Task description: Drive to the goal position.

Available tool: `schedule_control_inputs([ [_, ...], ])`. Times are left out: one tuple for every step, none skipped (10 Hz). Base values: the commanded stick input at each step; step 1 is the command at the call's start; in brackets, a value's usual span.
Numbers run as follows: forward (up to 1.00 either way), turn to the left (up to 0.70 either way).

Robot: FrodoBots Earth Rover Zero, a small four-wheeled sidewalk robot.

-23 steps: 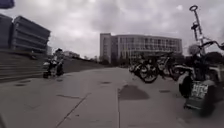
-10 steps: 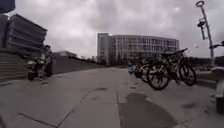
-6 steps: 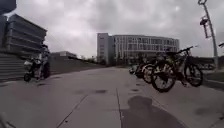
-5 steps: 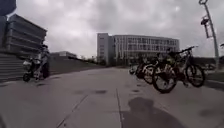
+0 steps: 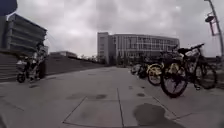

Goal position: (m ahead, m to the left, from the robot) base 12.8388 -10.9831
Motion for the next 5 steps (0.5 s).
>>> schedule_control_inputs([
  [0.70, 0.00],
  [0.70, 0.00],
  [0.70, 0.00],
  [0.70, 0.00],
  [0.70, 0.00],
])
